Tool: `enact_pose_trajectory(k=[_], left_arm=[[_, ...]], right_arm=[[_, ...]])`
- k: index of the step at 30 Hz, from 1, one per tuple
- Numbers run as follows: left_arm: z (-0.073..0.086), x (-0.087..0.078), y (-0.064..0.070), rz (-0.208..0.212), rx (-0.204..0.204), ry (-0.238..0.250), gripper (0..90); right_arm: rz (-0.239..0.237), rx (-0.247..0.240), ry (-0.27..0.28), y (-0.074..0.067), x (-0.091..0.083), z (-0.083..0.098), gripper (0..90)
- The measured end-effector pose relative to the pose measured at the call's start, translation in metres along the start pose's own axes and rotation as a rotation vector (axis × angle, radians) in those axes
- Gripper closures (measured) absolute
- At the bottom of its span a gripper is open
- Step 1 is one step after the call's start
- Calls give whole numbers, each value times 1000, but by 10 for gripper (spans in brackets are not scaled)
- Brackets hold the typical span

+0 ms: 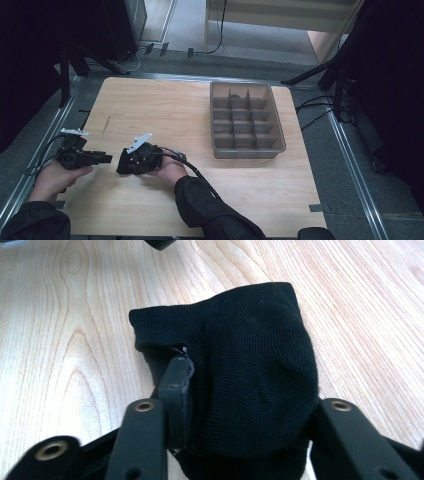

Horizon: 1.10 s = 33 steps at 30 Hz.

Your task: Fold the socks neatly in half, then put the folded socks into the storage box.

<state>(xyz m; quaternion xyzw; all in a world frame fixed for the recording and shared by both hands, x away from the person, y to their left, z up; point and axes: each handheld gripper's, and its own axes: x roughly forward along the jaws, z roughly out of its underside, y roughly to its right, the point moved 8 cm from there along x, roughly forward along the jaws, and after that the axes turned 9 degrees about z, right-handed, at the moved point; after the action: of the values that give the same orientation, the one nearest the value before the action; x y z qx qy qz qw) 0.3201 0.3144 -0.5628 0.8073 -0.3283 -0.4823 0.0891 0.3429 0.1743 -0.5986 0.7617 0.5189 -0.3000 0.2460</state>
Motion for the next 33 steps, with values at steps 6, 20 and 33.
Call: enact_pose_trajectory(k=[6,20,33], left_arm=[[0,0,0,5,-2,2,573],[-1,0,0,2,-9,13,555],[-2,2,3,7,15,20,525]], right_arm=[[-9,32,-11,0,-2,1,664],[-23,47,-41,4,-15,-2,674],[-76,84,-39,12,-41,-9,672]])
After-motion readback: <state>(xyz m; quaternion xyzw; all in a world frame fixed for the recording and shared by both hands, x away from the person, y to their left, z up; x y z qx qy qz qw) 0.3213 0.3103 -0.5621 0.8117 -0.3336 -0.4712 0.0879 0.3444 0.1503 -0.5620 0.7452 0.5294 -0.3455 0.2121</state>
